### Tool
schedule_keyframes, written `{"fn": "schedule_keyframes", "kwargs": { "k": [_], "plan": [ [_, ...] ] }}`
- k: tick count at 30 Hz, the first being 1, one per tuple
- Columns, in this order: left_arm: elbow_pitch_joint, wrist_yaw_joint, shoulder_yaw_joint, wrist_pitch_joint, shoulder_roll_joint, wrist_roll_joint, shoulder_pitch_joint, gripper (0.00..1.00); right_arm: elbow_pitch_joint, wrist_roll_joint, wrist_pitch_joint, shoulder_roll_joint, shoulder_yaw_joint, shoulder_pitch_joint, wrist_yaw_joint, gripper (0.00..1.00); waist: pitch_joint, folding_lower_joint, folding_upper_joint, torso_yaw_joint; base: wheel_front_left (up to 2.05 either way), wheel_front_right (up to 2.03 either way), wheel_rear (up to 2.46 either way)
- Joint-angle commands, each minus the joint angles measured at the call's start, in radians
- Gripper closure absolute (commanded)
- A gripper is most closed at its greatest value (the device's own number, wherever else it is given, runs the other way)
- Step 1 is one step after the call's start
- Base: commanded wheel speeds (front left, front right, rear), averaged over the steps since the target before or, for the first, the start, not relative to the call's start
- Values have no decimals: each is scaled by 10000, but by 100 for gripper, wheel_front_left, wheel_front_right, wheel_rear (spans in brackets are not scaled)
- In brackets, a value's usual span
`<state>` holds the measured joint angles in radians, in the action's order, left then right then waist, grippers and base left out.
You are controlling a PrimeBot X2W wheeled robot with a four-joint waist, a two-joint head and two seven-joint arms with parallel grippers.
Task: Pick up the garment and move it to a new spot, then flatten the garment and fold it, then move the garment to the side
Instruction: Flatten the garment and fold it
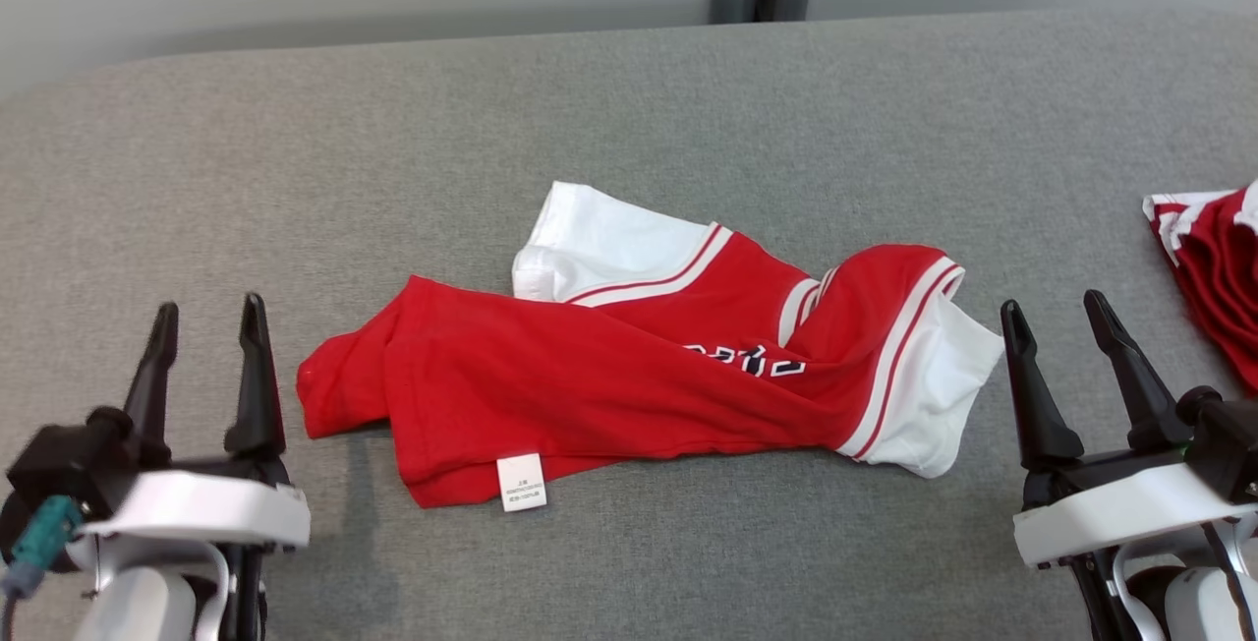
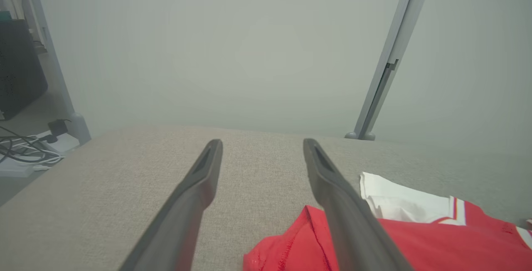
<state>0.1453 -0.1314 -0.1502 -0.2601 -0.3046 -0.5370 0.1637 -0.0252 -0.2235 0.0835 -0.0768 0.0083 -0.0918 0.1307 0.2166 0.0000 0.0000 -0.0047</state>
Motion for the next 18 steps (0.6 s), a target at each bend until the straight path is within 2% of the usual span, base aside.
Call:
{"fn": "schedule_keyframes", "kwargs": {
  "k": [1, 5, 18],
  "plan": [
    [-381, -110, -64, -45, 13, 470, -389, 0, -16, 83, -120, -73, -82, 179, 1, 0, -235, 0, 0, 202, 0, 0, 0],
    [-927, -272, -395, -16, 8, 956, -937, 0, -135, 79, -297, -109, -189, 395, 1, 0, -389, 0, 0, 274, 0, 0, 0],
    [-1560, -475, -809, 440, -40, 1159, -1350, 0, -302, -48, -439, -36, -280, 571, 1, 0, -472, 0, 0, 230, 0, 0, 0]
  ]
}}
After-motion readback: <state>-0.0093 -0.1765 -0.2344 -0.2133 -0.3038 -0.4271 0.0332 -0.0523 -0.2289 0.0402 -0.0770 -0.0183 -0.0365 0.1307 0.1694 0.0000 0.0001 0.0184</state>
